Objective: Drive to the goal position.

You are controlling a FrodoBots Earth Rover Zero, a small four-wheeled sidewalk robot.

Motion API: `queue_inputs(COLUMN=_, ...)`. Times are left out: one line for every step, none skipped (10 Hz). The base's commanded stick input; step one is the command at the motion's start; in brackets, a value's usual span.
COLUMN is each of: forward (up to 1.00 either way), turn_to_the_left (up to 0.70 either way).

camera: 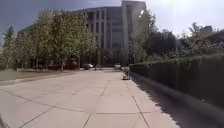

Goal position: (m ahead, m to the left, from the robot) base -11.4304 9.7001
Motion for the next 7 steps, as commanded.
queue_inputs(forward=0.7, turn_to_the_left=0.35)
queue_inputs(forward=0.7, turn_to_the_left=0.35)
queue_inputs(forward=0.7, turn_to_the_left=0.35)
queue_inputs(forward=0.7, turn_to_the_left=0.35)
queue_inputs(forward=0.7, turn_to_the_left=0.35)
queue_inputs(forward=0.7, turn_to_the_left=0.35)
queue_inputs(forward=0.7, turn_to_the_left=0.35)
